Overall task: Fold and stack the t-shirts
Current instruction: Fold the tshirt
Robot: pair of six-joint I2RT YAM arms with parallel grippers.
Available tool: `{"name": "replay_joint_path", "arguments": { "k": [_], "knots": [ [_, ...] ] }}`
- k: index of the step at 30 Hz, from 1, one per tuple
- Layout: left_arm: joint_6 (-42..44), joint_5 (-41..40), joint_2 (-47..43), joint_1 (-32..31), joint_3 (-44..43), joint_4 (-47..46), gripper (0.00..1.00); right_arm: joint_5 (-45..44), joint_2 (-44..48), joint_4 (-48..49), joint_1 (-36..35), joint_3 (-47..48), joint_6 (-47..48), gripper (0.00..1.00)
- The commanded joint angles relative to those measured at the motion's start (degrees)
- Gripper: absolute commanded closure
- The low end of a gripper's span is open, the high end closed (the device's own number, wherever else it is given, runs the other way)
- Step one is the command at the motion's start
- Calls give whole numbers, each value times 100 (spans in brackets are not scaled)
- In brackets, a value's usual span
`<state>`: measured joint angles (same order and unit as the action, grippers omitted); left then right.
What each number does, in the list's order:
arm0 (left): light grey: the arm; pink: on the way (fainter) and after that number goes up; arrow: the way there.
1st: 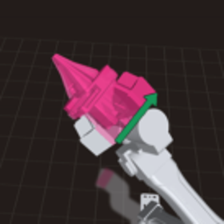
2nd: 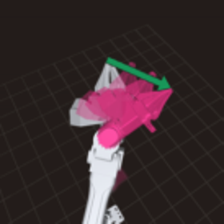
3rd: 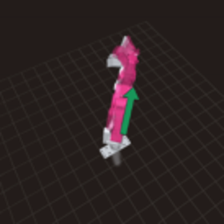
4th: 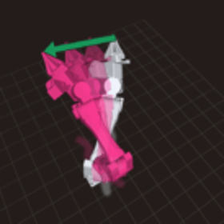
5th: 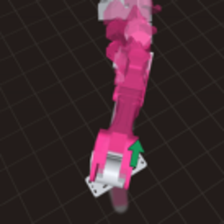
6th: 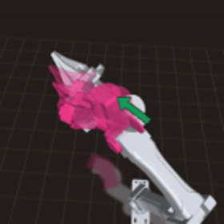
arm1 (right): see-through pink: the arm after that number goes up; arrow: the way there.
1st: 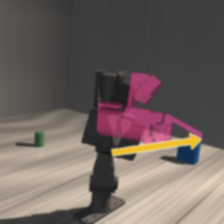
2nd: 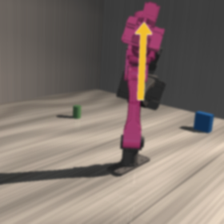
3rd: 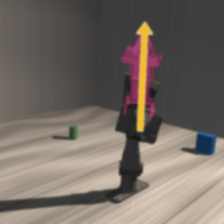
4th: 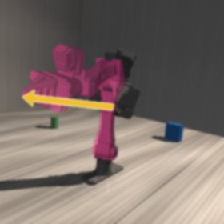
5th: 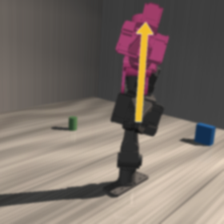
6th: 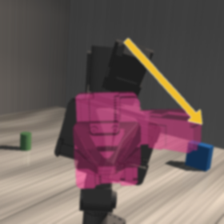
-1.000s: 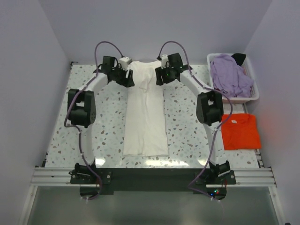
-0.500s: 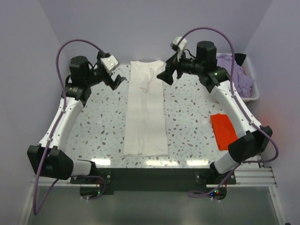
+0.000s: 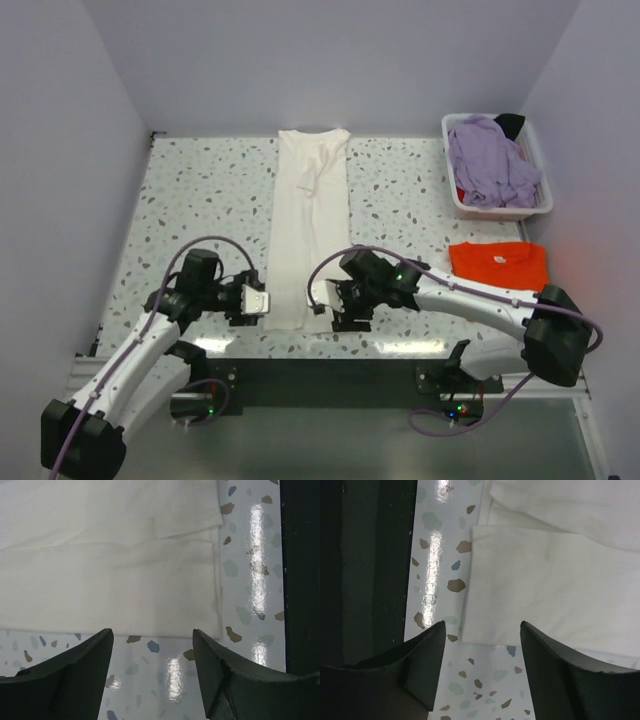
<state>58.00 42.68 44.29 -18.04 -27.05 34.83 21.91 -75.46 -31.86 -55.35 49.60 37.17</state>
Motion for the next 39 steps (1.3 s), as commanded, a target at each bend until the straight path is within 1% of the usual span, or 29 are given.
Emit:
{"name": "replay_joint_path", "arguments": {
  "k": [1, 2, 3, 5, 11, 18, 22, 24, 25, 26, 28, 29, 30, 31, 33, 34, 35, 36, 37, 39],
  "knots": [
    [537, -39, -211, -260, 603, -449, 32, -626, -12, 751, -309, -284, 352, 37],
    [537, -171, -176, -348, 778, -607, 36, -644, -82, 777, -370, -302, 353, 44],
    [607, -215, -80, -540, 841, -644, 38, -644, -170, 821, -449, -328, 300, 47],
    [607, -364, 35, -717, 955, -854, 40, -662, -241, 848, -529, -372, 274, 52],
    [652, -619, 299, -1227, 1105, -1205, 41, -723, -452, 1058, -608, -636, 229, 52],
    [256, -1068, 869, -1754, 1132, -1769, 40, -1092, -768, 1366, -731, -838, 378, 51],
    [72, -1314, 1090, -1939, 1123, -1997, 41, -1373, -1093, 1358, -740, -724, 388, 51],
    [62, -1437, 1195, -2045, 1105, -1998, 43, -1409, -1216, 1261, -749, -680, 414, 54],
    [71, -1481, 1213, -2063, 1088, -1980, 45, -1435, -1234, 1243, -749, -689, 449, 57],
    [97, -1525, 1248, -2098, 1079, -1963, 50, -1444, -1225, 1235, -740, -724, 475, 62],
    [115, -1543, 1240, -2115, 1088, -1945, 55, -1470, -1094, 1322, -749, -934, 546, 67],
    [150, -1552, 1248, -2116, 1088, -1936, 65, -1462, -1050, 1366, -749, -1013, 563, 70],
    [159, -1560, 1240, -2124, 1088, -1927, 68, -1462, -997, 1401, -758, -1127, 572, 72],
    [168, -1569, 1231, -2133, 1079, -1901, 73, -1462, -919, 1419, -749, -1163, 555, 79],
    [229, -1552, 1161, -2124, 1088, -1822, 78, -1462, -822, 1471, -766, -1225, 493, 88],
    [230, -1517, 1126, -2124, 1096, -1787, 84, -1470, -725, 1498, -775, -1225, 484, 98],
    [290, -1473, 1012, -2133, 1088, -1726, 88, -1453, -681, 1507, -775, -1216, 467, 100],
    [317, -1412, 959, -2125, 1053, -1551, 90, -1418, -620, 1498, -775, -1190, 423, 100],
    [300, -1255, 889, -2133, 957, -1445, 97, -1374, -454, 1463, -775, -1155, 388, 100],
    [265, -1078, 669, -2125, 790, -1199, 100, -1172, -268, 1219, -802, -989, 231, 100]
  ]
}}
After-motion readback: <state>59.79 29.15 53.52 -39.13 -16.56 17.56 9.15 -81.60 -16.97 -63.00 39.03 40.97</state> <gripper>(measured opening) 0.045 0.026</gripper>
